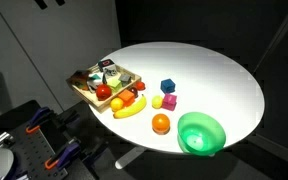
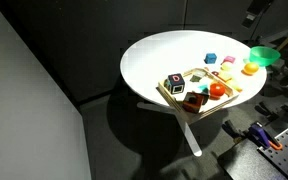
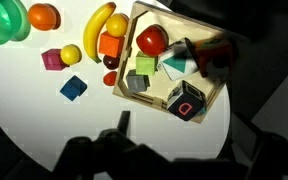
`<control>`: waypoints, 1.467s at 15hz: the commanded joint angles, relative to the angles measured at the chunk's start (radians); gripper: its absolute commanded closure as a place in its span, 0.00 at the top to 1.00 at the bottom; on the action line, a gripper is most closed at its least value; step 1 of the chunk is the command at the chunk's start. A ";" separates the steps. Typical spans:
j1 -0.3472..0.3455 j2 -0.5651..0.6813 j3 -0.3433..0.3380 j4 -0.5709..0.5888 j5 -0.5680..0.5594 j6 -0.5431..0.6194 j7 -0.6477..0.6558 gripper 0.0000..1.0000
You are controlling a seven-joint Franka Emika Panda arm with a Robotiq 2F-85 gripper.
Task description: Put the green bowl in the box
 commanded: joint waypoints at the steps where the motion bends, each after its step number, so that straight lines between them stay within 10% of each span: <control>1: 0.013 0.002 -0.011 0.003 -0.010 -0.003 0.008 1.00; 22: -0.118 0.137 -0.147 0.095 0.018 -0.008 0.083 1.00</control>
